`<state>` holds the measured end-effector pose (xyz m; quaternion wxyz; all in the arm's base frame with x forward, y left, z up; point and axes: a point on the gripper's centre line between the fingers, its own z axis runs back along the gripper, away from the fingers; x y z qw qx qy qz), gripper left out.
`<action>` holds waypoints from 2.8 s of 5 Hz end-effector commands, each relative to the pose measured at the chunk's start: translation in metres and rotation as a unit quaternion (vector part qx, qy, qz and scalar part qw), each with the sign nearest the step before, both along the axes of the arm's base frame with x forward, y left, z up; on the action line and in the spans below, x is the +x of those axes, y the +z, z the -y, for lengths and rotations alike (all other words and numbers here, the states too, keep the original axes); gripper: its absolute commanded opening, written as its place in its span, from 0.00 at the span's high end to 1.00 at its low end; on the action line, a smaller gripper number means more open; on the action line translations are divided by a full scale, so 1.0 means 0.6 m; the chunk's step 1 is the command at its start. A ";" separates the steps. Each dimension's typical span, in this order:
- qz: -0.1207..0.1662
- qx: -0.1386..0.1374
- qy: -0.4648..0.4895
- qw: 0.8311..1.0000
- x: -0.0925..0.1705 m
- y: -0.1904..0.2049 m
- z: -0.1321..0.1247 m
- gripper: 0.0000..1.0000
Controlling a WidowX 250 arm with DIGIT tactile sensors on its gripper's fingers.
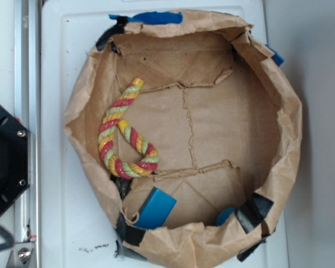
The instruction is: Grab the blue ball.
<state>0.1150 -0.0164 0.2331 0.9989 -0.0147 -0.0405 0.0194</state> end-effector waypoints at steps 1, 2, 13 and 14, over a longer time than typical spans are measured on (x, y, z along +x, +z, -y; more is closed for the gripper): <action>0.008 -0.001 -0.001 1.000 0.003 0.007 0.001 0.00; 0.008 -0.012 0.061 0.998 0.087 0.004 -0.017 0.00; 0.079 0.056 -0.205 0.974 0.245 -0.191 -0.027 0.00; 0.069 0.049 -0.177 0.981 0.273 -0.193 -0.042 0.00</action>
